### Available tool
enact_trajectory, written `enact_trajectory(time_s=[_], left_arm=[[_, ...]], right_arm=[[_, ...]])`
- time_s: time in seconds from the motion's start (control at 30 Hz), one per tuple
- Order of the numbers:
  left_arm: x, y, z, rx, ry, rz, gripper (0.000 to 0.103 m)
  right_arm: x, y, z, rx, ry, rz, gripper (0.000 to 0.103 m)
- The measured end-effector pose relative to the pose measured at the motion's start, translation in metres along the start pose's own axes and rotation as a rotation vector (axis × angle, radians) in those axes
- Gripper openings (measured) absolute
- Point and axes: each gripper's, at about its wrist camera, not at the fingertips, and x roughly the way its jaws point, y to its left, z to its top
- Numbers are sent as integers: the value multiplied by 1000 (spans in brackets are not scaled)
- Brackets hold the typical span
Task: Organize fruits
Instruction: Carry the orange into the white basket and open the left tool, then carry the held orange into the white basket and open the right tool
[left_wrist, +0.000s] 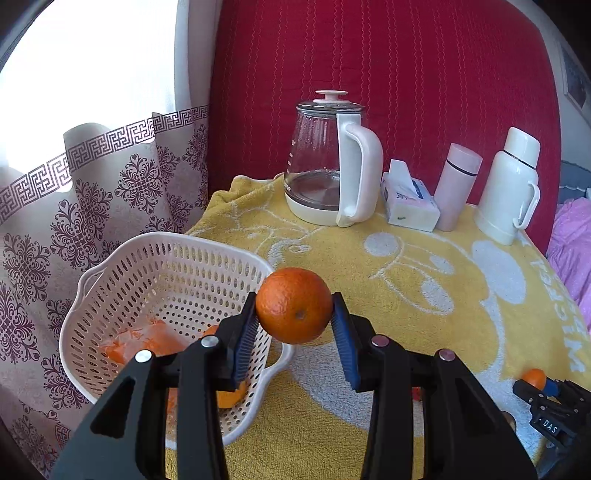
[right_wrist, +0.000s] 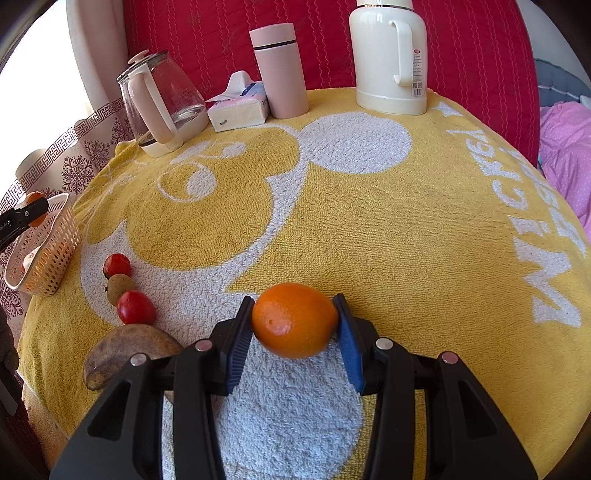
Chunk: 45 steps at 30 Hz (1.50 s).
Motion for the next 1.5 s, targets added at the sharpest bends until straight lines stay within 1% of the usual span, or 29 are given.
enact_trajectory(time_s=[0.2, 0.27, 0.3, 0.37, 0.53, 0.6, 0.67, 0.97, 1.3, 1.5], left_arm=[[3, 28, 5, -60, 8, 25, 40], [4, 37, 6, -85, 13, 27, 43], [4, 41, 7, -99, 13, 26, 46], [3, 49, 9, -119, 10, 17, 69], [-3, 65, 13, -160, -14, 28, 81], [-4, 73, 14, -179, -20, 37, 82], [-6, 81, 16, -197, -22, 41, 85], [-15, 106, 19, -273, -48, 68, 86], [-15, 106, 20, -270, -48, 61, 87], [-23, 118, 22, -304, -69, 59, 87]], right_arm=[[0, 0, 0, 0, 0, 0, 44], [0, 0, 0, 0, 0, 0, 44], [0, 0, 0, 0, 0, 0, 44], [0, 0, 0, 0, 0, 0, 44], [0, 0, 0, -1, 0, -1, 44], [0, 0, 0, 0, 0, 0, 44], [0, 0, 0, -1, 0, -1, 44], [0, 0, 0, -3, -1, -2, 44], [-3, 0, 0, -9, -13, -5, 43], [-6, 1, 5, 2, -8, 15, 43]])
